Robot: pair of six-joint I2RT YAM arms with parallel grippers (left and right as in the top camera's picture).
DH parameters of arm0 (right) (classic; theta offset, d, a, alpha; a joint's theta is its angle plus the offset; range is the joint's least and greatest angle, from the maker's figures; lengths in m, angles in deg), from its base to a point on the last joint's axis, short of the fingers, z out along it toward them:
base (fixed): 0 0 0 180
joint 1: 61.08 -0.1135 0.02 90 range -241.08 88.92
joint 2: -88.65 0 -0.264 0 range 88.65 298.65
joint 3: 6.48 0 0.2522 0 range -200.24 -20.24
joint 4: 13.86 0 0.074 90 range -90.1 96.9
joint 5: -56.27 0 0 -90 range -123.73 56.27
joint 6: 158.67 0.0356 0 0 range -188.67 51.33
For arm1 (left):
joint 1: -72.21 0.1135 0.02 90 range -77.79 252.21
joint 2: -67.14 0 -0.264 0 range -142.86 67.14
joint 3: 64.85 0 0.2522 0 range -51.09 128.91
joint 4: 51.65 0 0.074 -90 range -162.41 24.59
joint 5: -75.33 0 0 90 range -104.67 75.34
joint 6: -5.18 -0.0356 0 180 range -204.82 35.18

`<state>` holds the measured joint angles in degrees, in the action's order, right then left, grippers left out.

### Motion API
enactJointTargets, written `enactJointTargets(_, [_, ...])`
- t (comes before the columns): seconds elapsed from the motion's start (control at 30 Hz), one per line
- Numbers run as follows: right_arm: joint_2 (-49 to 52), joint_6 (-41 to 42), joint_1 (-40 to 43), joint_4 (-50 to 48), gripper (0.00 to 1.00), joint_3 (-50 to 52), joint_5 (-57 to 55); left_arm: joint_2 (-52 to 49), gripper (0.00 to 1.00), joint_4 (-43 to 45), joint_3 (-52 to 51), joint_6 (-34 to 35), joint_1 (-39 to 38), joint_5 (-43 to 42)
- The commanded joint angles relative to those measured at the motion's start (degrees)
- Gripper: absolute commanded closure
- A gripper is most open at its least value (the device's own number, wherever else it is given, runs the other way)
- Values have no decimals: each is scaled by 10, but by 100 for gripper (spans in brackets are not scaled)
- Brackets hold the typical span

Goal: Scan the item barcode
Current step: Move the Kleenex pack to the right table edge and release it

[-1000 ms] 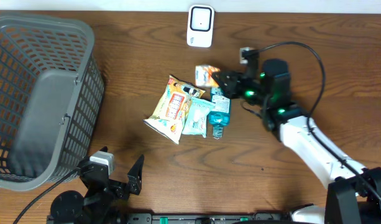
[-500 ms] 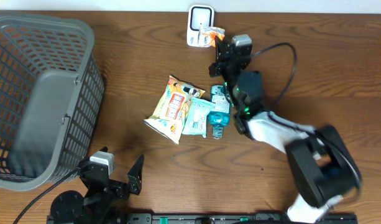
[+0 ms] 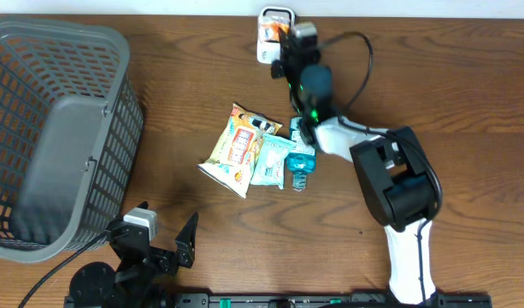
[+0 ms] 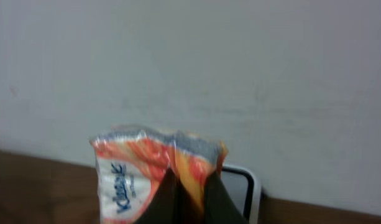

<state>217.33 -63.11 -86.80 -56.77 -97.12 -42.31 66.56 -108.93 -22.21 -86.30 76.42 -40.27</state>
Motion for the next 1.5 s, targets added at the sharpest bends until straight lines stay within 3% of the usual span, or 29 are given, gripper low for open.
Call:
enactJointTargets(0.0, [54,-28,13,26,99,-84,2,3,2,0,2,1,3,-7])
enactJointTargets(0.33, [186,-27,41,65,99,-250,30,3,2,0,2,1,3,-8])
enactJointTargets(0.9, [160,-24,43,108,99,-253,96,3,2,0,2,1,3,-7])
enactJointTargets(1.03, [98,-24,51,203,99,-253,86,3,2,0,2,1,3,-8])
enactJointTargets(1.27, [-54,-30,95,485,99,-253,-116,3,2,0,2,1,3,-8])
enactJointTargets(1.47, [-120,-77,172,667,99,-253,-304,3,2,0,2,1,3,-8])
